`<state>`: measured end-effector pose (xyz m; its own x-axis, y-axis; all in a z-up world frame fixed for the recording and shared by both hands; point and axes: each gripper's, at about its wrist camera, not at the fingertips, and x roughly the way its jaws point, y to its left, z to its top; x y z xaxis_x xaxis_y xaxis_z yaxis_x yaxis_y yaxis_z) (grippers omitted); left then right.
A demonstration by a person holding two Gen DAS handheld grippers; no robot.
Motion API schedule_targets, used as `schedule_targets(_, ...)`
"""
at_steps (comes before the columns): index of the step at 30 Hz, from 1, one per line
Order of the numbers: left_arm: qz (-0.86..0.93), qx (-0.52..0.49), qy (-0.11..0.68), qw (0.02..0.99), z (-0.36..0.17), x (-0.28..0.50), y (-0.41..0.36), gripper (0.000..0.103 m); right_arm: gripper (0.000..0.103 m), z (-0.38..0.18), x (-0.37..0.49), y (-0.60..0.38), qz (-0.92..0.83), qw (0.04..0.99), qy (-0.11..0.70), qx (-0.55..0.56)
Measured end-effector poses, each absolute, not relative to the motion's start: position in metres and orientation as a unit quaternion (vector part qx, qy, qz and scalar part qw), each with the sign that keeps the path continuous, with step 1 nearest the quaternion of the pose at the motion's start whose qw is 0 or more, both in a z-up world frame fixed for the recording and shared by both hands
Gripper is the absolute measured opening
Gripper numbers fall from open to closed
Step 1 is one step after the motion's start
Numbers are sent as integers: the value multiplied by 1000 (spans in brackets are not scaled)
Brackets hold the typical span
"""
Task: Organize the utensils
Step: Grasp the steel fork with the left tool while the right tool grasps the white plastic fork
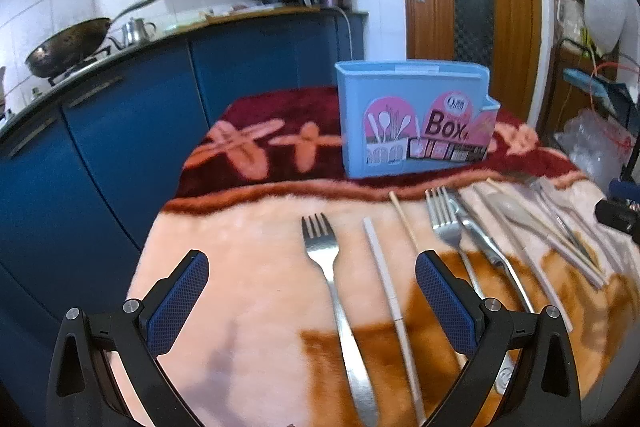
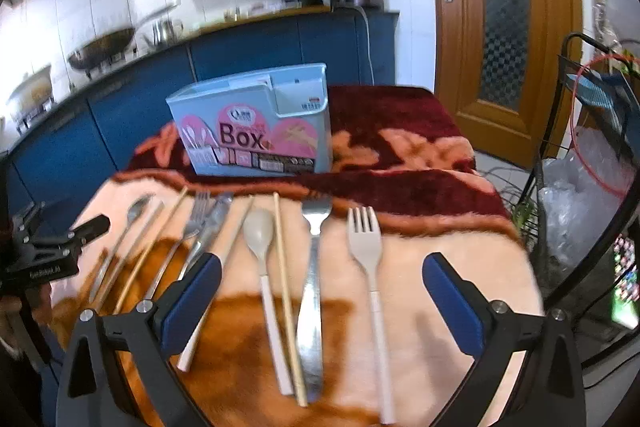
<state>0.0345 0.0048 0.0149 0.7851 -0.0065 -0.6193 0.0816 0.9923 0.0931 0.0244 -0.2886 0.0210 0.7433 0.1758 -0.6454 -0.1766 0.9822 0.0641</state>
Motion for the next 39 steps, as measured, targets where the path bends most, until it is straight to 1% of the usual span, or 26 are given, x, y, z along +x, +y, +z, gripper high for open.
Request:
schedule_targets(1,-19,61,335,940,15,38,6,103,98,23,29,-288,89,927,365,-19)
schedule_targets(2,-16,65,347,936,15,42,6,102,91,24,34,-288,83,921,379,-34)
schedule_targets(4,-24,73,362,929,16,47,7,101,84,26,44,-290,70,907,412,-50)
schedule_targets(5,-26,79,369,926,15,50,7,96,80,25,48,-293,69,902,422,-52)
schedule_targets(6,-27,87,379,921,15,52,6,94,78,24,53,-294,72,895,436,-54)
schedule_targets(8,-27,96,407,908,12,59,6,87,68,20,64,-298,75,878,470,-57)
schedule_targets(9,-32,92,422,902,10,63,7,84,66,18,68,-299,75,874,477,-59)
schedule_targets(11,-56,78,453,886,6,71,9,67,62,14,75,-299,73,860,500,-69)
schedule_targets(13,-68,75,472,876,5,75,9,59,60,13,81,-296,79,849,517,-82)
schedule_targets(14,-71,78,479,871,4,77,8,57,59,12,84,-294,79,843,524,-90)
schedule_targets(18,-77,77,508,854,4,87,3,57,54,8,92,-289,78,823,550,-119)
schedule_targets(19,-81,75,515,850,3,89,2,54,50,7,95,-288,80,816,559,-125)
schedule_targets(20,-86,74,521,846,3,90,1,45,46,7,97,-287,81,813,563,-126)
schedule_targets(21,-85,74,526,843,2,92,0,41,44,6,99,-288,83,809,569,-123)
schedule_targets(23,-82,73,534,838,0,97,0,23,33,4,103,-288,96,799,584,-108)
schedule_targets(25,-85,66,550,828,-4,104,0,14,32,2,105,-286,98,796,588,-108)
schedule_targets(28,-87,52,568,817,-10,113,2,14,29,-2,106,-284,100,788,597,-112)
schedule_targets(32,-84,41,577,812,-14,119,3,15,29,-7,110,-285,99,785,601,-115)
schedule_targets(39,-77,47,583,807,-16,126,0,15,29,-12,120,-293,104,786,604,-76)
